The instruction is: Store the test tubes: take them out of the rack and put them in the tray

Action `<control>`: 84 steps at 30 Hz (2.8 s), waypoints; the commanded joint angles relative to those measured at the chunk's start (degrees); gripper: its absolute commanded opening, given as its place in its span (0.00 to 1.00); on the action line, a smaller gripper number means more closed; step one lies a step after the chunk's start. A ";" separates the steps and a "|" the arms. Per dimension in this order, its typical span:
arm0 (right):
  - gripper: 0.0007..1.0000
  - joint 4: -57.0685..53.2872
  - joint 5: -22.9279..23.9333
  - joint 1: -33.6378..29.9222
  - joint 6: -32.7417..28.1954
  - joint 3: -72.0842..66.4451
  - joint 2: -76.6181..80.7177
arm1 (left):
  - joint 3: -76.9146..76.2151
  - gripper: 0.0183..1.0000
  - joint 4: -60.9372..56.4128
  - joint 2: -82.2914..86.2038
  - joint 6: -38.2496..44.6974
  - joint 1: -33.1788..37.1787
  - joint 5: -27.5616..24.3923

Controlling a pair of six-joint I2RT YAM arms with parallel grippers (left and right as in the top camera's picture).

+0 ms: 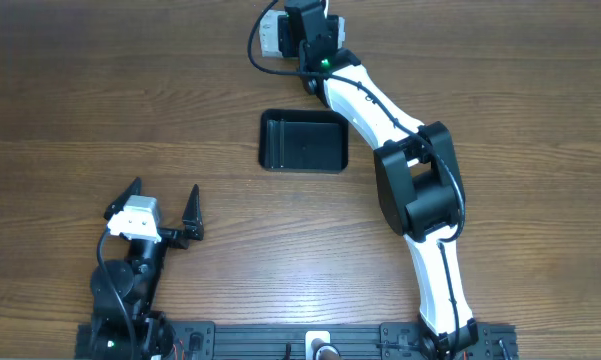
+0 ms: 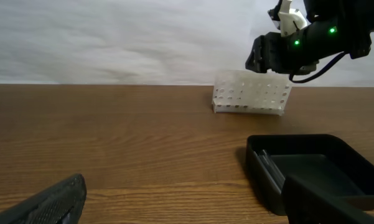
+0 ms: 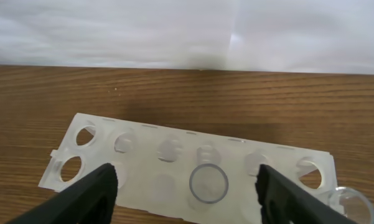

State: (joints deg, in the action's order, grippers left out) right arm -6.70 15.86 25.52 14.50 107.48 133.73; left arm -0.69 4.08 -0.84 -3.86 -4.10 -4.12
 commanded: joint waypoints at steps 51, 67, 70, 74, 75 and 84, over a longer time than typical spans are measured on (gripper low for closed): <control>0.12 4.50 6.75 0.11 -5.79 1.18 -0.68 | 0.35 1.00 0.04 0.50 0.85 0.26 -0.35; 0.10 -12.37 6.25 3.54 -4.02 1.18 -24.35 | 0.35 1.00 0.04 0.50 0.85 0.26 -0.35; 0.09 -22.56 2.75 4.52 -0.39 1.18 -25.86 | 0.35 1.00 0.04 0.50 0.85 0.26 -0.35; 0.07 -34.38 -5.18 4.55 3.48 0.74 -24.61 | 0.35 1.00 0.04 0.50 0.85 0.26 -0.35; 0.07 -36.48 -6.80 4.48 4.28 0.39 -23.96 | 0.35 1.00 0.04 0.50 0.85 0.26 -0.33; 0.04 -40.70 -14.84 4.28 5.55 -2.54 -16.09 | 0.35 1.00 0.04 0.50 0.85 0.26 -0.35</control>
State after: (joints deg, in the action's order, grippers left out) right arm -47.44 4.69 30.04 18.57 105.43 115.79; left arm -0.69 4.08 -0.84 -3.86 -4.10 -4.12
